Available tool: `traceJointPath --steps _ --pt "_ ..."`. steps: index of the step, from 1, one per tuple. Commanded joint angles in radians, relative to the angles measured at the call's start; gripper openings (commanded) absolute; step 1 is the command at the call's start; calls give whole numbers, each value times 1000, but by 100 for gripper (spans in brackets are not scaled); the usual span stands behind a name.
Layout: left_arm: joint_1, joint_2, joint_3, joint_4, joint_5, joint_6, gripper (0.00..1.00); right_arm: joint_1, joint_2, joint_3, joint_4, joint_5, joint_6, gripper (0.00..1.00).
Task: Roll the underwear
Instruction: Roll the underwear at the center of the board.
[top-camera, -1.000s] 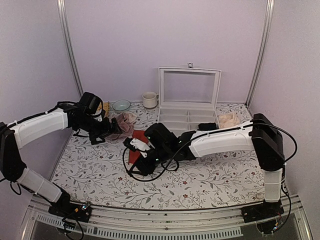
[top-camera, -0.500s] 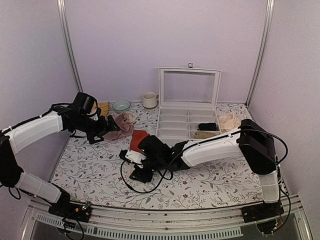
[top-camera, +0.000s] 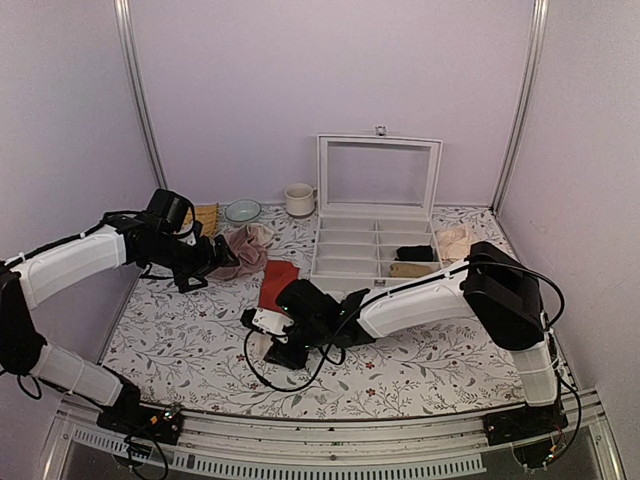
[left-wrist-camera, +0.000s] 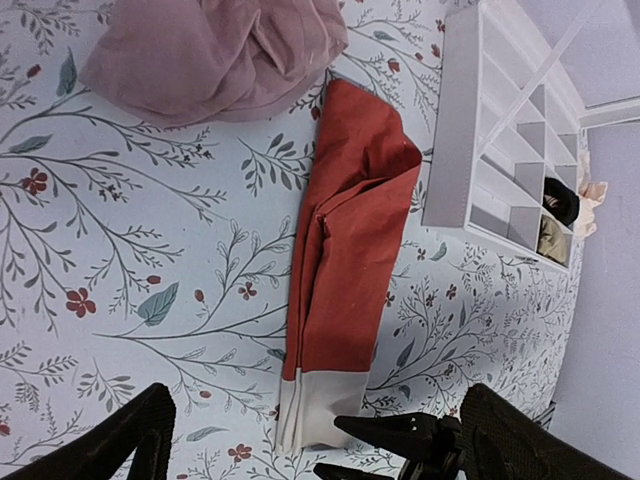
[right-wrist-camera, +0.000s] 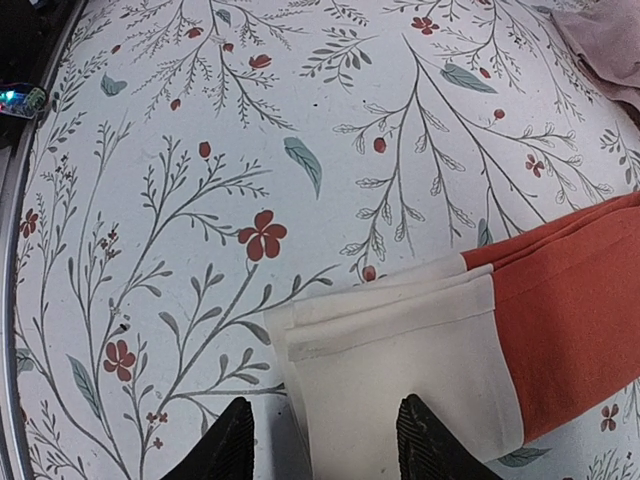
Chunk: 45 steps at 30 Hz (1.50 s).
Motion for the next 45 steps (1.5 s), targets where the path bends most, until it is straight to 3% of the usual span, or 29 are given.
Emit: traceJointPath --steps 1,11,14,18,25,31,45 --pt "15 -24 -19 17 12 -8 100 0 91 -28 19 -19 1 49" --pt "18 -17 -29 33 29 -11 100 0 108 -48 21 -19 5 47" --pt "20 -10 -28 36 36 -11 100 -1 118 -42 20 -1 7 38" --pt "20 -9 -25 36 40 -10 100 -1 134 -29 10 4 10 17" --pt "26 -4 -23 36 44 -7 100 -1 132 -30 6 -8 26 0" --pt "29 6 -16 48 49 -3 100 -6 64 -43 -14 -65 64 0" --pt "33 59 -49 125 109 8 99 -74 -34 -14 -42 -357 229 0"
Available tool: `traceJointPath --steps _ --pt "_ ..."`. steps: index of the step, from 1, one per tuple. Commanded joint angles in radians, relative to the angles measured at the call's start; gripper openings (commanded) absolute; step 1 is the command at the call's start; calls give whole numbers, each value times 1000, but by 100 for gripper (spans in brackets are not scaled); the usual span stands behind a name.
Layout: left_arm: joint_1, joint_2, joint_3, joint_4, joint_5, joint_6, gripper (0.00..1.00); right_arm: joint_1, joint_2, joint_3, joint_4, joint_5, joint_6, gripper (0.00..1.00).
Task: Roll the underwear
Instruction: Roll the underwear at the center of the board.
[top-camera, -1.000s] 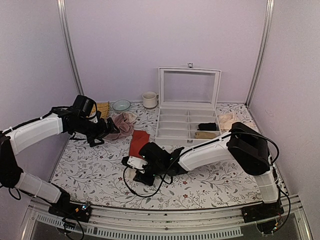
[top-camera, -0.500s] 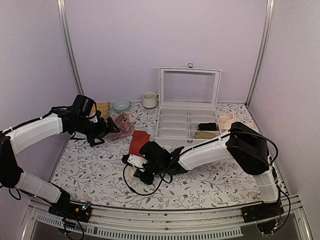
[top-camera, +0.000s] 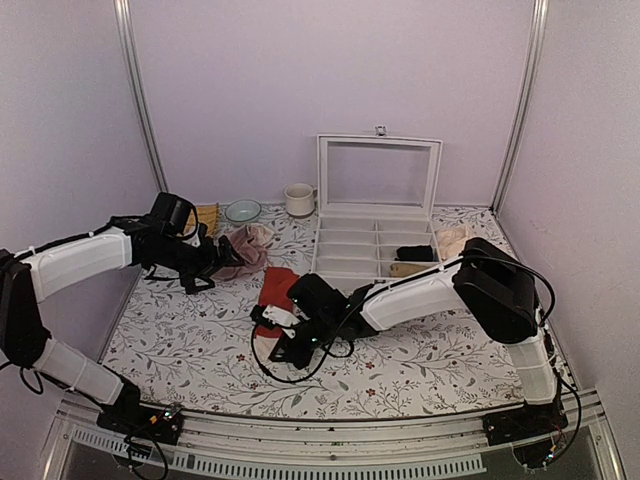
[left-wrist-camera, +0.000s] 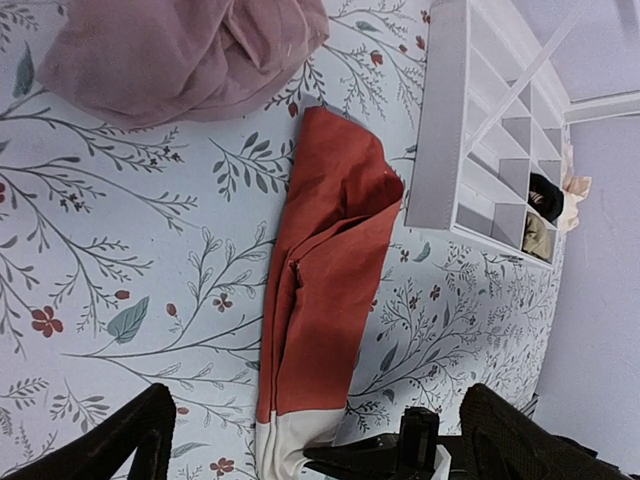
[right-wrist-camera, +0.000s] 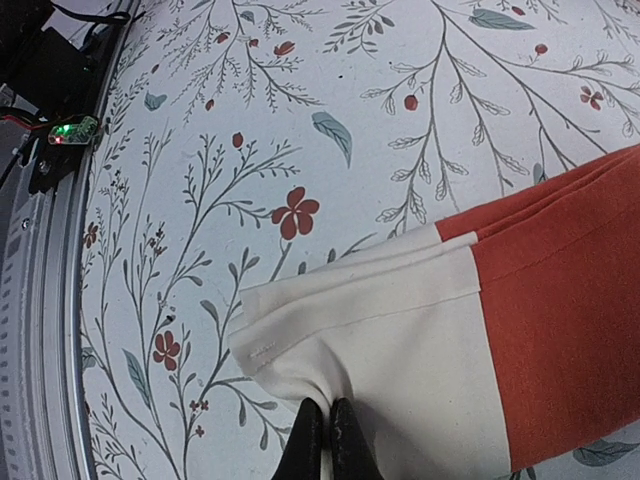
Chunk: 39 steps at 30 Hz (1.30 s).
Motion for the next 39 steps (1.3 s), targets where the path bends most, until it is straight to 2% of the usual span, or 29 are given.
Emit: traceJointPath --steps 1,5,10,15,18,23,39 --pt "13 16 -33 51 38 14 99 -15 -74 13 -84 -105 66 0" --pt "13 20 -79 95 68 6 90 -41 -89 30 -88 -161 90 0" --pt "13 14 -128 153 104 -11 85 -65 -100 51 -95 -209 124 0" --pt "9 16 -166 222 146 -13 70 -81 -103 95 -113 -233 140 0" --pt "7 24 -200 279 186 -23 57 -88 -102 111 -123 -241 147 0" --pt "-7 78 -229 342 228 -35 42 -90 -96 133 -148 -240 140 0" --pt "-35 164 -173 366 238 -23 37 -135 -35 223 -181 -212 168 0"
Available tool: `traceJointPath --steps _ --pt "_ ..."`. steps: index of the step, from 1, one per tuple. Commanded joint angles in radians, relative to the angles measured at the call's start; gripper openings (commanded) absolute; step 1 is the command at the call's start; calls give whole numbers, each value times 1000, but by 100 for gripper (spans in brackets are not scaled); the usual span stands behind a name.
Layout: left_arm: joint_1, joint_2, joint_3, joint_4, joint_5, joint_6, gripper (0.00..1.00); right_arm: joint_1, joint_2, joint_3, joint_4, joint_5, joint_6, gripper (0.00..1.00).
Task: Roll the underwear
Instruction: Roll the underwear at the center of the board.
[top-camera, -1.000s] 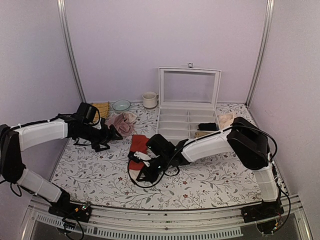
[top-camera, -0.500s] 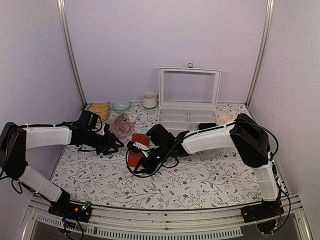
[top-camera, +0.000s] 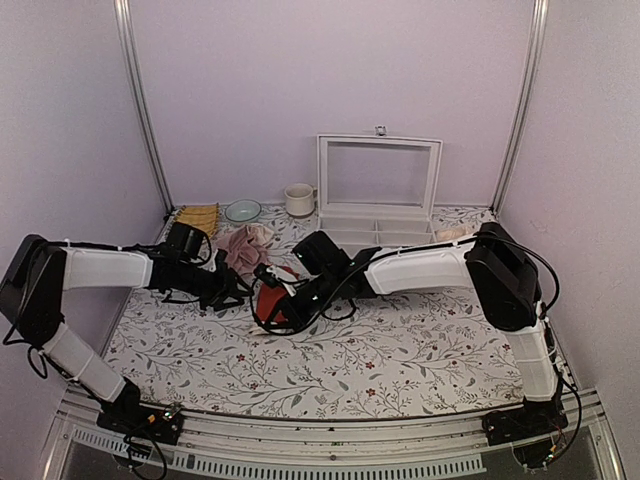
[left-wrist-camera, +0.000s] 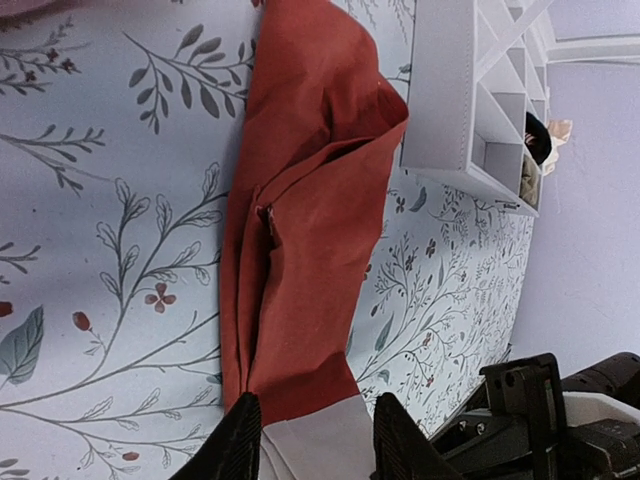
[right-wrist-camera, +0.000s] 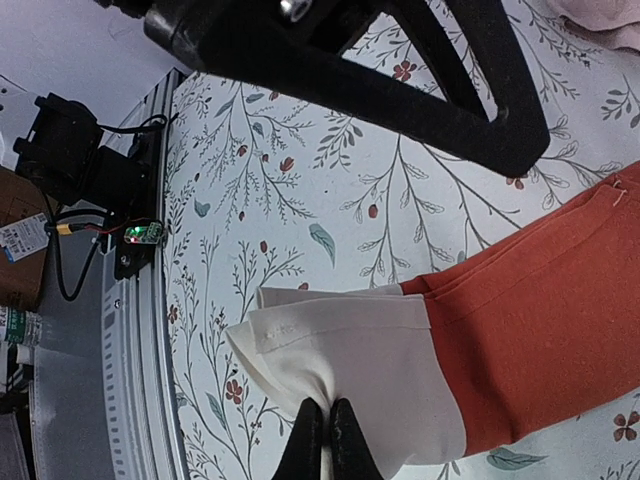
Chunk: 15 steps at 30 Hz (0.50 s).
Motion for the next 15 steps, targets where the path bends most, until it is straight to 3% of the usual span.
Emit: traceJointPath --steps 1,15 --pt "-14 35 32 20 18 13 37 -17 -31 33 -18 3 14 0" --pt "-16 73 88 -13 5 31 37 -54 48 89 -41 15 19 0"
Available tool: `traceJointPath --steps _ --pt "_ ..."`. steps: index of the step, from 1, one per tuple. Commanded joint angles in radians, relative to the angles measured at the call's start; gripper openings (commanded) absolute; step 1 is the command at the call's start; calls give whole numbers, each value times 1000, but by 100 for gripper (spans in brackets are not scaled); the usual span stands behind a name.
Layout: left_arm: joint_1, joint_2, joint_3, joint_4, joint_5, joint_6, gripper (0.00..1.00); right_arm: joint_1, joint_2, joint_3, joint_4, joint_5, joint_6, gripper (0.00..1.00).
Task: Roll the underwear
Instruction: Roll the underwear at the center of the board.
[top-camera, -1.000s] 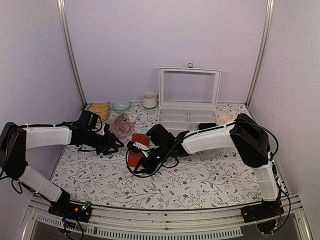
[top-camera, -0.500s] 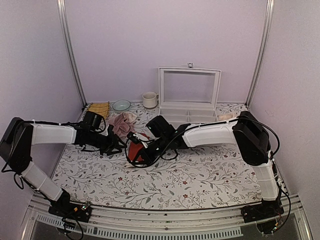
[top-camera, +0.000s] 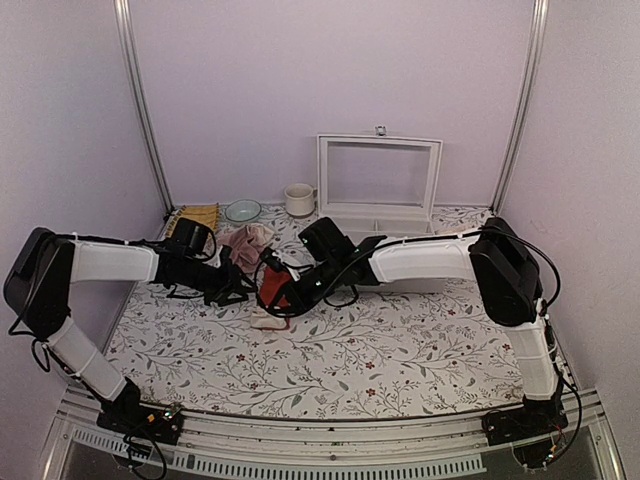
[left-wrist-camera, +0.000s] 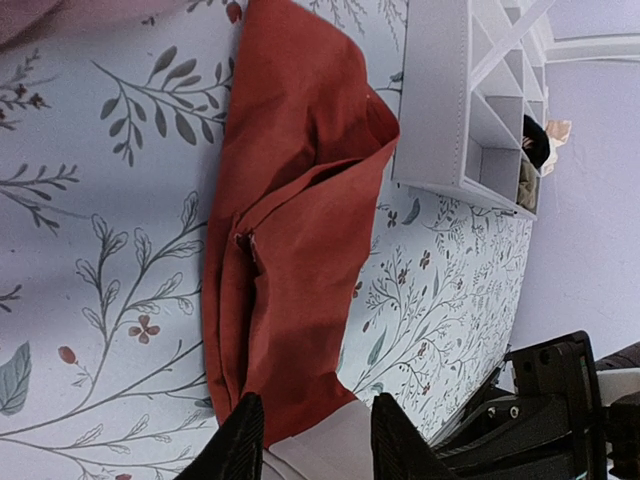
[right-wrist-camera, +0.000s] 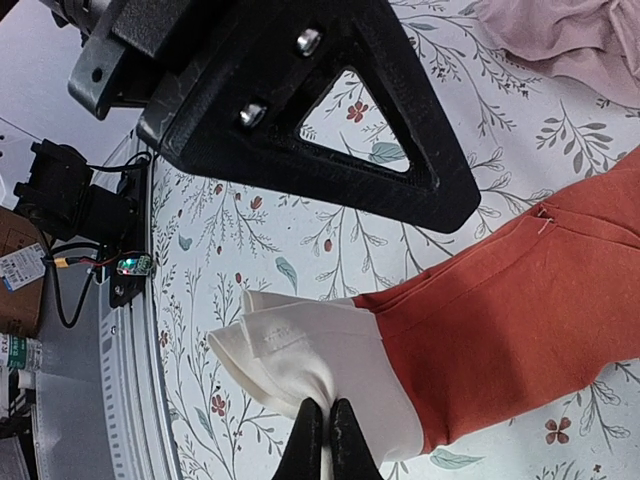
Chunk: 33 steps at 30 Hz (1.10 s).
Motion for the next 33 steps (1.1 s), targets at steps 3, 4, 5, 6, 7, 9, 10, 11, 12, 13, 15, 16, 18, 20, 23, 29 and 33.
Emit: traceJointPath --steps 3,4,5,6,7,9,10,11,12,13,15,16,18,20,23,29,33 --pt "-9 16 44 -28 -7 26 37 -12 63 44 -13 0 3 0" --pt "-8 18 46 -32 -10 27 37 -12 68 45 -13 -2 3 0" --pt "-9 18 48 -36 -12 28 37 -13 72 46 -13 -2 3 0" --pt "-8 18 49 -38 -14 28 37 -16 79 48 -13 -3 4 0" --pt "-8 18 51 -41 -16 29 37 -17 82 49 -13 -4 5 0" --pt "-7 17 54 -45 -19 29 37 -18 93 48 -13 -8 6 0" --pt "-8 17 56 -46 -20 30 37 -17 98 48 -13 -8 6 0" --pt "-7 15 58 -49 -22 31 37 -17 103 50 -13 -10 8 0" --pt "-7 14 60 -51 -23 32 37 -18 106 51 -13 -11 9 0" --pt "-5 14 62 -54 -27 33 37 -18 112 52 -13 -13 9 0" --pt "-4 12 66 -62 -32 35 37 -18 116 54 -14 -13 8 0" --pt "-3 11 68 -63 -33 36 37 -19 117 54 -14 -10 9 0" --pt "-2 10 72 -67 -36 38 38 -19 117 54 -14 -7 11 0" --pt "1 8 76 -72 -37 40 38 -19 155 54 -15 -4 11 0" --pt "4 4 80 -79 -44 43 40 -20 167 55 -13 -1 13 0" --pt "5 -11 83 -95 -60 49 45 -24 193 60 -12 -3 22 0" --pt "5 -25 84 -100 -64 51 47 -26 195 60 -8 0 23 0"
